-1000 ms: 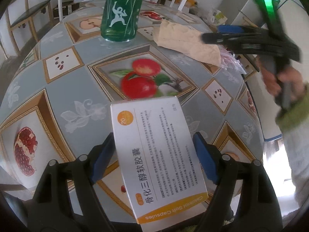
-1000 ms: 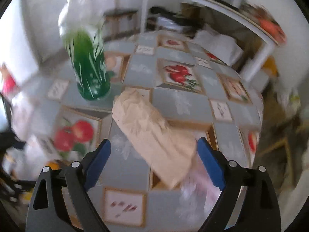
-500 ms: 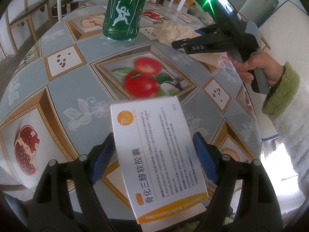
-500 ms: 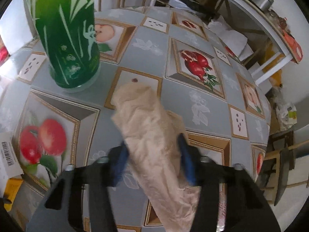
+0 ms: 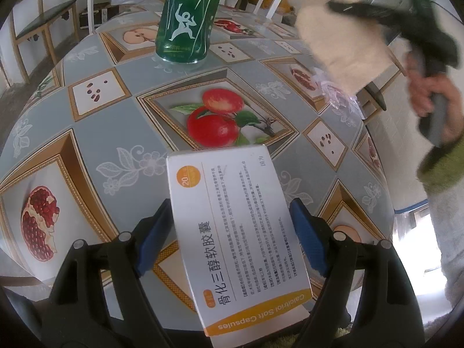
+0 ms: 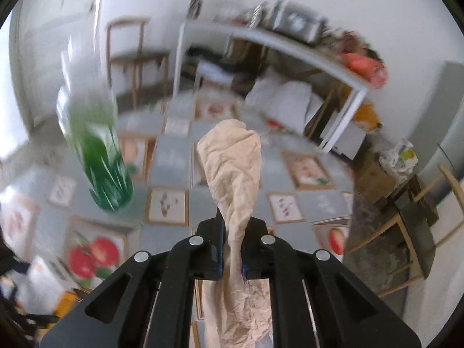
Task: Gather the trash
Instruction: 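Grasp the tan paper bag with the right gripper while the left gripper holds the medicine box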
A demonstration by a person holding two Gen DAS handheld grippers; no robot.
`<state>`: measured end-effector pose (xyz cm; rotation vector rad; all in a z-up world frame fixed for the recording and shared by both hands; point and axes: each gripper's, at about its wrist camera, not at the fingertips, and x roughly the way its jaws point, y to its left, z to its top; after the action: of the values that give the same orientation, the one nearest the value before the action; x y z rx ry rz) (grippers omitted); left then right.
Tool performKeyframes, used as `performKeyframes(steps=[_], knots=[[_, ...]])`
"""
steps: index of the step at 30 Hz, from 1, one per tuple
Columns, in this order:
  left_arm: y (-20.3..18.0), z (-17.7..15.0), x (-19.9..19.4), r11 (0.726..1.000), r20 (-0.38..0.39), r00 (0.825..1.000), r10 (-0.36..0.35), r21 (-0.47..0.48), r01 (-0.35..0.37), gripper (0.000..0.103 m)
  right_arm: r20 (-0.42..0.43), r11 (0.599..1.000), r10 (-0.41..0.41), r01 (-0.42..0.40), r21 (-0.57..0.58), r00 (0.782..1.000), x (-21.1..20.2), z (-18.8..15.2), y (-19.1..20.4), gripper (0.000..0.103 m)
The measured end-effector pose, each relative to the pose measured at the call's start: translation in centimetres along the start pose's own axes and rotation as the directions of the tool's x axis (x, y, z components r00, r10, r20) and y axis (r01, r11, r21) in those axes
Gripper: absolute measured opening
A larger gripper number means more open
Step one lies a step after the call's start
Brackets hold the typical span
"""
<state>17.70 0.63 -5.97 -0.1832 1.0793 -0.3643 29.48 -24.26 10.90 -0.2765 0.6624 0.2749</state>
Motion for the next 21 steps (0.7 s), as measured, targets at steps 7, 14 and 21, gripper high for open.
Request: performKeyframes(steps=[7,14,21], knots=[[-0.1,0.1,0.0,1.000,0.003,1.000,0.007,-0.002,-0.007,0.077,0.056,0.935,0.222,-0.229,0.269,0.973,-6.6,-3.2,-1.5,0.009],[-0.1,0.0,0.0,1.000,0.002,1.000,0.011,0.000,-0.011,0.077,-0.175,0.959,0.148,-0.098,0.267,0.973,-5.2,-10.4,2.5,0.009],[-0.1,-0.2,-0.1,1.000,-0.001,1.000,0.014,0.002,-0.014,0.077,-0.306,0.930,0.302,-0.208,0.303,0.903,-2.1,-15.2,7.1,0.009]])
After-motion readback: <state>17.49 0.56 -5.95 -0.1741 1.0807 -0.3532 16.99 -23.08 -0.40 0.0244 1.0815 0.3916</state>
